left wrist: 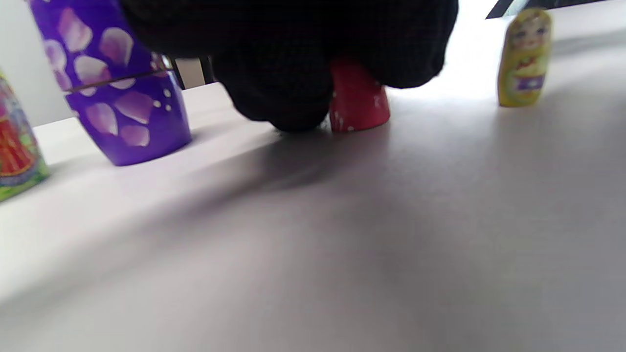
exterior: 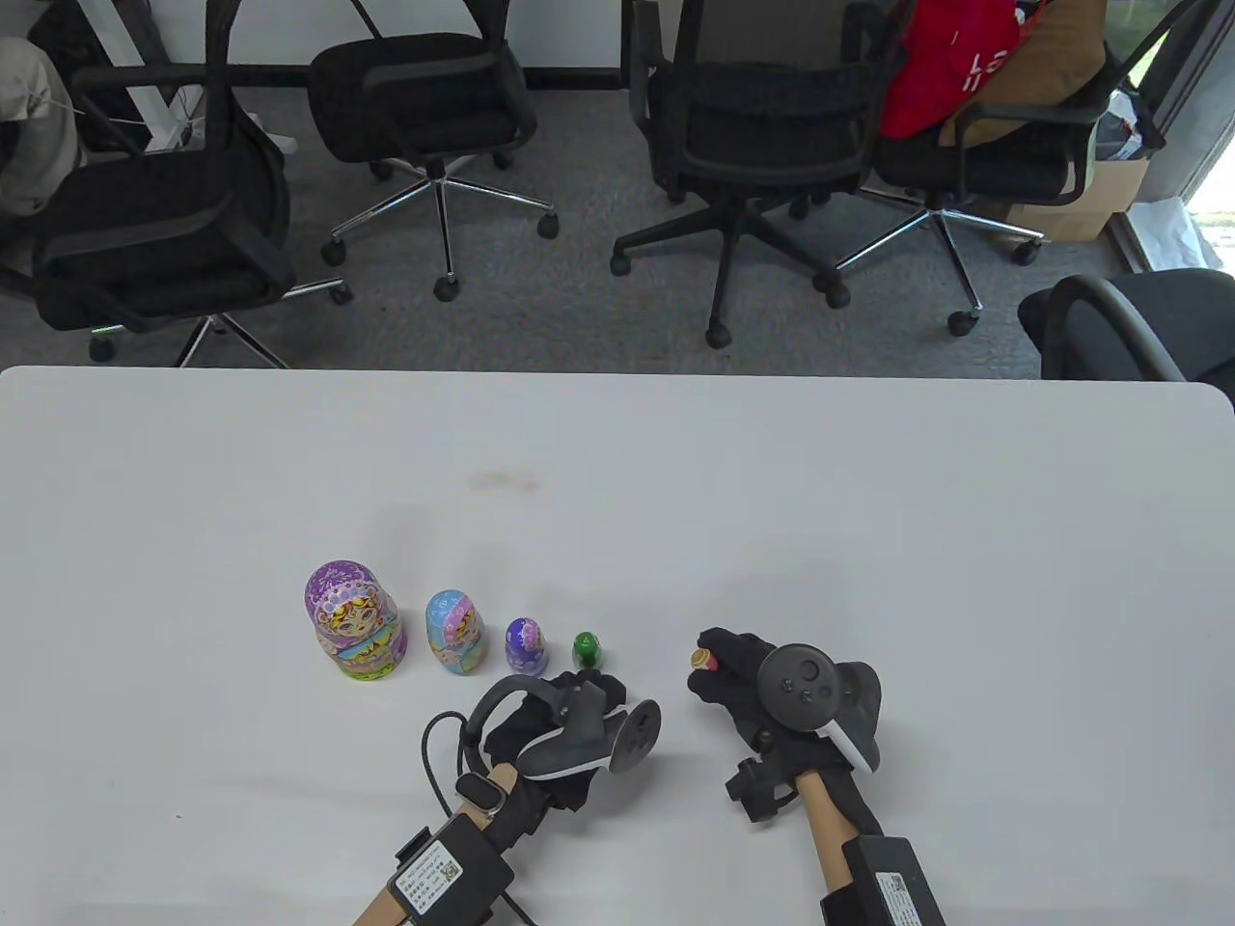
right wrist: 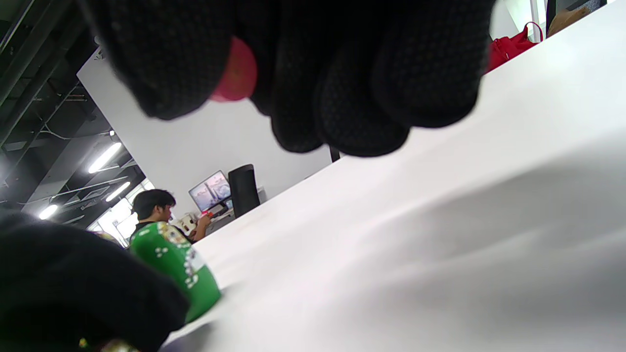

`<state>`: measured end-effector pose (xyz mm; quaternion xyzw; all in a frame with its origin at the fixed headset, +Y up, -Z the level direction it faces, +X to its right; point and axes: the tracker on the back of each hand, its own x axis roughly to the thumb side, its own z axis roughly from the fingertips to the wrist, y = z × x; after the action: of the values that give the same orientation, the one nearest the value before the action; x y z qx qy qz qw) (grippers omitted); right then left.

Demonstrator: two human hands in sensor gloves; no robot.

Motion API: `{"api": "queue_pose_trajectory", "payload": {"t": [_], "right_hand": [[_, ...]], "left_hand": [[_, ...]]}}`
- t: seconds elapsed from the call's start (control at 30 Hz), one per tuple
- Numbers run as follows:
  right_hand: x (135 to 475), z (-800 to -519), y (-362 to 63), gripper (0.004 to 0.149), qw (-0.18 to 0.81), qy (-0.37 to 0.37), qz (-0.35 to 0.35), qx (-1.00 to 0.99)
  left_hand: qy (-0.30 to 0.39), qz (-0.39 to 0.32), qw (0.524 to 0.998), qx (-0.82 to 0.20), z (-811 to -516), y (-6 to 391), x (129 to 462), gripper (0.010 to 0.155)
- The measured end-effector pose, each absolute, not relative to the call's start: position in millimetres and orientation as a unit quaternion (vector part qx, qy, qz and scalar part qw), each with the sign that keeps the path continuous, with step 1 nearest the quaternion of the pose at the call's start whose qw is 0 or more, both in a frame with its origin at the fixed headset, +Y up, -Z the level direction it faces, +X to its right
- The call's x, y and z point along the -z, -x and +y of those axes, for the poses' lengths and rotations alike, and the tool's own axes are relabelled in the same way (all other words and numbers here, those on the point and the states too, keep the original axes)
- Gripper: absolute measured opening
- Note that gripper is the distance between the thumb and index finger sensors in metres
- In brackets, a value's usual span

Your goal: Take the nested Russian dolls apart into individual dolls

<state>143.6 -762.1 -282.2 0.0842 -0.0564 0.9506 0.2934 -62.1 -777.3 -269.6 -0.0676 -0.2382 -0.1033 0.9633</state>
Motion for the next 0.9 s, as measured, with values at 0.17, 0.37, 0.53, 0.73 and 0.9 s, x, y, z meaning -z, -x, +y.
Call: {"api": "queue_pose_trajectory", "payload": {"t": [0.17, 0.37, 0.53, 0.73, 0.9], "right_hand": [[281.5, -761.8, -140.2, 0.055, 0.293, -0.091, -0.054, -0.950], [280.0, -763.0, -131.2, 0.055, 0.290, -0.106, -0.047, -0.950], [278.0, -761.8, -121.9, 0.055, 0.288, -0.124, -0.045, -0.949], [275.8, -762.0, -113.2, 0.055, 0.285, -0.139, -0.040, -0.948], [273.6, -760.8, -106.7, 0.056, 0.286, -0.150, -0.041, -0.946]], "left_hand": [[0.047, -0.231, 0.971, 0.030, -766.5, 70.7, 273.5, 0.050], [0.033, -0.231, 0.969, -0.080, -750.2, 82.2, 277.0, 0.050], [0.017, -0.224, 0.960, -0.168, -739.0, 90.6, 278.5, 0.050], [0.011, -0.216, 0.943, -0.251, -733.1, 95.1, 278.8, 0.050], [0.004, -0.217, 0.934, -0.285, -732.8, 95.0, 278.3, 0.051]]}}
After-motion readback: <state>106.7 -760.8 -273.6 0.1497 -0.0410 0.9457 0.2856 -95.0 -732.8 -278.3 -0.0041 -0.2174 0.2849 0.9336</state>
